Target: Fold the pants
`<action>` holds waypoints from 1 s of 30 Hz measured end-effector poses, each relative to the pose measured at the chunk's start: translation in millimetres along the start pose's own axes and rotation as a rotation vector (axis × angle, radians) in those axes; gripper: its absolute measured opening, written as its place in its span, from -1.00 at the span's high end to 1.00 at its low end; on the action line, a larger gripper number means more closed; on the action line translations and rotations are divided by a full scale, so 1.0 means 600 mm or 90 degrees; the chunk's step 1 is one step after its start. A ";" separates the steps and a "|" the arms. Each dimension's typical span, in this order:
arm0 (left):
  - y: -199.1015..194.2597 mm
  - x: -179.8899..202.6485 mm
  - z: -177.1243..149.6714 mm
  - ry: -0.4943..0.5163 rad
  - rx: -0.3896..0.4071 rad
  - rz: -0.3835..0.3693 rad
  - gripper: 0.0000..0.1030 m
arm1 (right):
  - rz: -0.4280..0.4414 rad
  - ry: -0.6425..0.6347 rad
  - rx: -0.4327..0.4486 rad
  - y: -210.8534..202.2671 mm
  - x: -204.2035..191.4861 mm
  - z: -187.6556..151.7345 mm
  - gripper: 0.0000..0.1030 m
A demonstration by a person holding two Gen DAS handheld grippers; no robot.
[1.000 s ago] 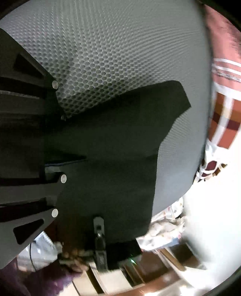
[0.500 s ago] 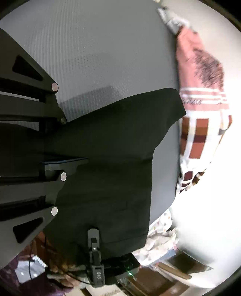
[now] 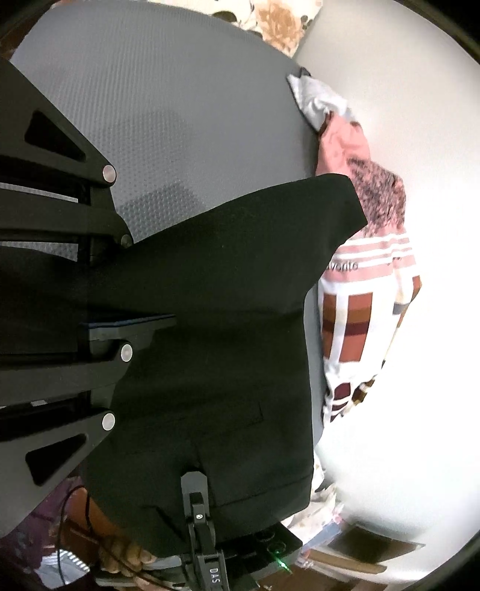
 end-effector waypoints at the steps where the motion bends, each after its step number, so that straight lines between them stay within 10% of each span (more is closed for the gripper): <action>1: -0.002 -0.006 0.002 0.000 0.003 0.005 0.68 | 0.001 -0.002 -0.002 0.000 0.000 0.000 0.49; 30: 0.002 -0.155 0.056 -0.022 0.050 0.100 0.68 | 0.024 -0.031 -0.036 -0.002 0.031 0.042 0.49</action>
Point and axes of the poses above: each gripper's, at about its wrist camera, not at the fingertips, and y roughly the way its jaws point, x to its right, z to its top, the point moved 9 cm from there along y, roughly the way its jaws point, and after that the axes turned 10 degrees about x, right-handed, at the moved point
